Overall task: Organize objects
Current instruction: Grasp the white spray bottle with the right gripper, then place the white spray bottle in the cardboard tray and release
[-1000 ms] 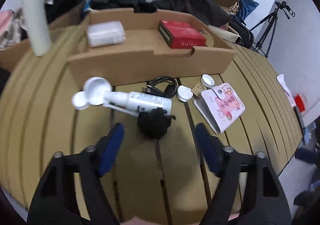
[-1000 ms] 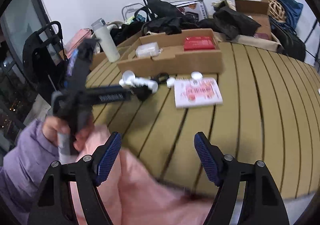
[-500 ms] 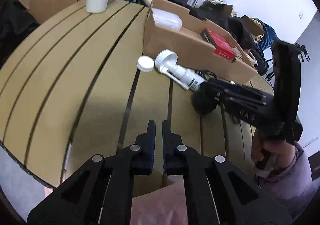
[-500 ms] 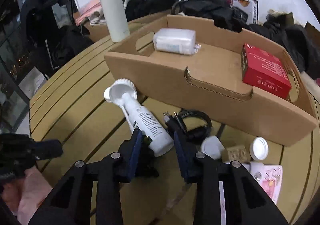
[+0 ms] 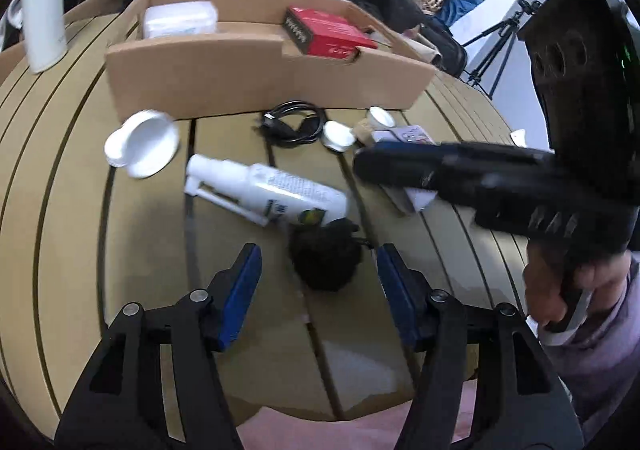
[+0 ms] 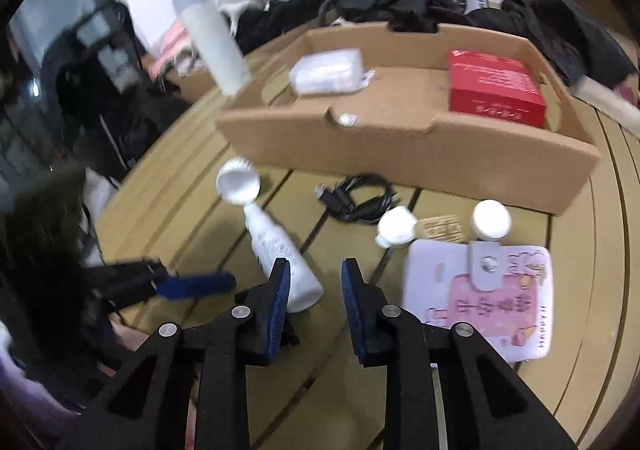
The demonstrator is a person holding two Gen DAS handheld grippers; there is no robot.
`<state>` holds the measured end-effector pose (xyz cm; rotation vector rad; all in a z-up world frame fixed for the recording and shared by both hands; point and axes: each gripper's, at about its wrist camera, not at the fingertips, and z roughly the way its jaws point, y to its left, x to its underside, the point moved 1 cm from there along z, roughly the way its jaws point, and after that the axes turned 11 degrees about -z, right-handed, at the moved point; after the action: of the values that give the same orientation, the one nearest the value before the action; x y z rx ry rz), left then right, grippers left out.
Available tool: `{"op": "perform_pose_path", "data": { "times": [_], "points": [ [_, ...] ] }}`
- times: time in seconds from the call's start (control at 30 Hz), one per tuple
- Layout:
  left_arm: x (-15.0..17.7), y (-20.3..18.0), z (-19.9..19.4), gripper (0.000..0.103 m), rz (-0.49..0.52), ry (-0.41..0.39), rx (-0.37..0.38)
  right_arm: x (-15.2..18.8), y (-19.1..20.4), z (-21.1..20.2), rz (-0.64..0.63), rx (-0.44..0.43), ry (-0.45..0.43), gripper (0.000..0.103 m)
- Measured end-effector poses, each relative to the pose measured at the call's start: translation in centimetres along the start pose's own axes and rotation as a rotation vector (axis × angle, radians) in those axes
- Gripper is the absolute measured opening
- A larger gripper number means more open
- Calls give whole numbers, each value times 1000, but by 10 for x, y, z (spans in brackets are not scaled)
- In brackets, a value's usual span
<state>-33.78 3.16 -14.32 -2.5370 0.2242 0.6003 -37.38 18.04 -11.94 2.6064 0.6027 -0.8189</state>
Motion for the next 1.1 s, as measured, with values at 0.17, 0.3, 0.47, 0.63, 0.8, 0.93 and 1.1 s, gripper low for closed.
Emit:
{"op": "perform_pose_path", "data": {
  "times": [0.17,0.3,0.47,0.63,0.8,0.93,1.1],
  "points": [
    [2,-3,12,31,-8,7,-33,0,-6,-14,24,14,-33,29],
    [5,9,-1,30,-56,-28,-61,6,2,-3,-11,53,16,30],
    [14,40,-65,30,-188,-145,-70,-2,23,24,-124,74,67,39],
    [17,63,-99,30,-249,-199,-165,-8,45,57,-218,95,100,58],
    [27,46,-119,30,-242,-220,-168,7,59,48,-233,161,96,30],
    [39,14,-132,30,-206,-240,-140,38,67,-4,-251,216,58,30],
    [55,-8,-123,30,-188,-202,-102,91,45,-73,-98,270,56,30]
  ]
}}
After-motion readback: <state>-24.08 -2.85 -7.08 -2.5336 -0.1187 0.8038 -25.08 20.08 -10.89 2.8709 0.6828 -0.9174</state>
